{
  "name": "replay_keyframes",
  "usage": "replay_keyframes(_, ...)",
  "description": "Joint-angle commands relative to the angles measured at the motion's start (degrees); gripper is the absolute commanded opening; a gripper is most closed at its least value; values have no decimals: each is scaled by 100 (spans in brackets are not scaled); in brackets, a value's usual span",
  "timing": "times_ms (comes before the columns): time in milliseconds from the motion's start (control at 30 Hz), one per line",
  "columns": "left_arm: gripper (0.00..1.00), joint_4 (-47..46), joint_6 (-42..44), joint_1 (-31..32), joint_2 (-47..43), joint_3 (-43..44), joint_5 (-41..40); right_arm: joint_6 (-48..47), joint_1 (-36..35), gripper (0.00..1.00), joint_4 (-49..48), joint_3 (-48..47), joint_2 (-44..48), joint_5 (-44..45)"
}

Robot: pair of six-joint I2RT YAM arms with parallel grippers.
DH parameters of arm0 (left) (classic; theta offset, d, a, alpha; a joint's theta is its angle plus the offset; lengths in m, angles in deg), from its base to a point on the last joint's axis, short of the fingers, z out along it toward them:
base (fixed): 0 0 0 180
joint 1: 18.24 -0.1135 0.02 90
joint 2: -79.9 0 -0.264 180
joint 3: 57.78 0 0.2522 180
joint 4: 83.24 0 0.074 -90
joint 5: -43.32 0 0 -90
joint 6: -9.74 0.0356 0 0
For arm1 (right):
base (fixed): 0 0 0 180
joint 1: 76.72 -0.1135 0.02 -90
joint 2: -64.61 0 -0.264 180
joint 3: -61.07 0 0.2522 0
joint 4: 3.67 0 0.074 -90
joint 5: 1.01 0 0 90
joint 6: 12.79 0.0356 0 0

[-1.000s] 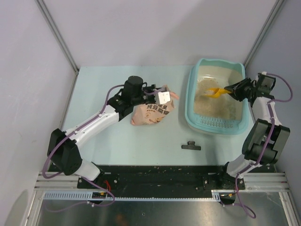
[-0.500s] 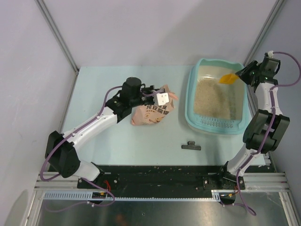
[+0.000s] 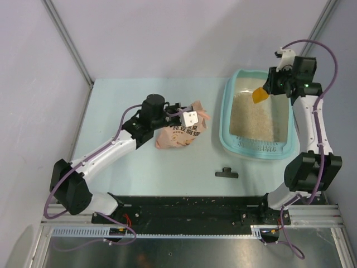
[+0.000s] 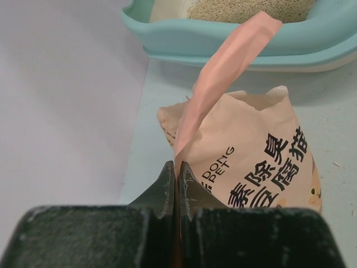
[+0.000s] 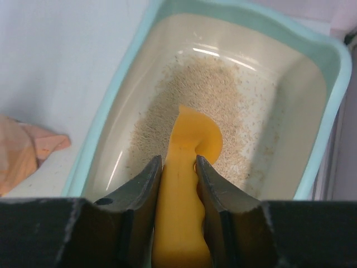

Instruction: Fill the litter box with clean litter

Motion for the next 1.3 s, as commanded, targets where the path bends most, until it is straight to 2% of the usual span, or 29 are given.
replay_keyframes(0, 0, -737, -227, 28, -481, -45, 90, -391, 136, 0, 755, -985, 427, -1614)
replay_keyframes(167, 0, -737, -271, 28, -692, -220, -121, -683, -91, 0, 2232, -1672, -11, -4099)
replay_keyframes(233, 0, -737, -358, 19, -754, -264, -252, -385, -241, 0, 2085, -1438, 49, -4315)
replay_keyframes(400, 0, -737, -605, 11, -956, -370, -411, -181, -1004, 0, 1855, -1102, 225, -4026)
replay_keyframes(667, 0, -737, -658, 10, -1132, -511, -473, -233, -1568, 0, 1732, -1294, -82, -3860)
replay_keyframes(833, 0, -737, -693, 10, -1220, -554, -455, -383, -1973, 0, 1547, -1374, -284, -3087)
replay_keyframes(967, 0, -737, -693, 10, -1299, -634, -446, -409, -1982, 0, 1573, -1681, -469, -3102)
replay_keyframes(1133, 0, -728, -675, 10, -1308, -660, -490, -1128, -1780, 0, 2521, -2709, -697, -3543)
replay_keyframes(1267, 0, -737, -614, 11, -1308, -660, -490, -1499, -1526, 0, 2936, -2921, -724, -3516)
